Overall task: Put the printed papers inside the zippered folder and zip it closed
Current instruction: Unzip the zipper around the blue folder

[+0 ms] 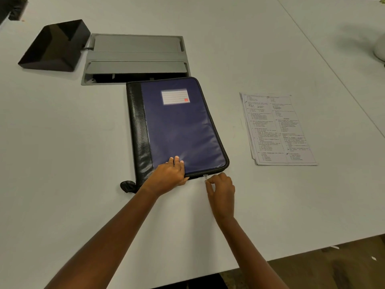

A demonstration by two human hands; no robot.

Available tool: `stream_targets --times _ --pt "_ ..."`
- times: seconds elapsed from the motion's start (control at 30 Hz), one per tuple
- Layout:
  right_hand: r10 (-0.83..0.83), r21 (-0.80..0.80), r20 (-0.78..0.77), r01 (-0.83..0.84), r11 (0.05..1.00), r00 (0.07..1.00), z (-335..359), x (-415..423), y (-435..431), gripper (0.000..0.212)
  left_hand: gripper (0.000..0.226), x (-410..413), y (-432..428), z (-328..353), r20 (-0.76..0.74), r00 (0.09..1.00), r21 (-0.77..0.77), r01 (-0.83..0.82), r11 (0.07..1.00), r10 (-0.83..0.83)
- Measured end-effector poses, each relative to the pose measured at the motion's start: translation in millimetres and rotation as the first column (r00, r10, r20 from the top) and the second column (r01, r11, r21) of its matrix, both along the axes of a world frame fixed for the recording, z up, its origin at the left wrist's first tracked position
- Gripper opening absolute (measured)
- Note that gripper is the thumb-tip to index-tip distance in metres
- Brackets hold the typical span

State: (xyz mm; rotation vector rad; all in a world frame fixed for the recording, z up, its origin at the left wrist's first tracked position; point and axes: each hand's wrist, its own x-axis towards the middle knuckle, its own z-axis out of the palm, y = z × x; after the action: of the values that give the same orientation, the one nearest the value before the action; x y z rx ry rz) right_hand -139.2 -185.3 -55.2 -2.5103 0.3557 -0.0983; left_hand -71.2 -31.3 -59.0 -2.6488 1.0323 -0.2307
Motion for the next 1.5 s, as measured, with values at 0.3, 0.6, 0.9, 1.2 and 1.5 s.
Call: stream_targets --times 0.3,0.6,0.9,1.2,1.5 --pt "0.046 0.048 -0.009 -0.045 0.998 0.999 -3 -2 25 0.016 0.060 2 1 0 -0.031 0.999 -0.014 0.013 1.000 -0.014" --pt "0.083 -0.025 -0.003 -0.083 0.996 0.997 -2 -1 16 0.017 0.060 1 2 1 -0.010 0.999 0.002 0.039 0.999 -0.039" --pt "0.009 -0.069 0.004 -0.008 0.998 1.000 8 10 -22 0.009 0.060 0 5 0 0.030 0.999 0.046 0.044 0.998 -0.045" --pt "-0.014 -0.005 0.040 0.014 1.000 0.999 9 14 -31 0.007 0.059 1 2 9 -0.003 0.999 0.071 0.032 0.997 -0.032" --pt "-0.029 0.127 -0.008 0.030 0.991 1.000 12 14 -20 0.012 0.057 3 5 11 -0.065 0.998 0.091 0.022 0.996 -0.017"
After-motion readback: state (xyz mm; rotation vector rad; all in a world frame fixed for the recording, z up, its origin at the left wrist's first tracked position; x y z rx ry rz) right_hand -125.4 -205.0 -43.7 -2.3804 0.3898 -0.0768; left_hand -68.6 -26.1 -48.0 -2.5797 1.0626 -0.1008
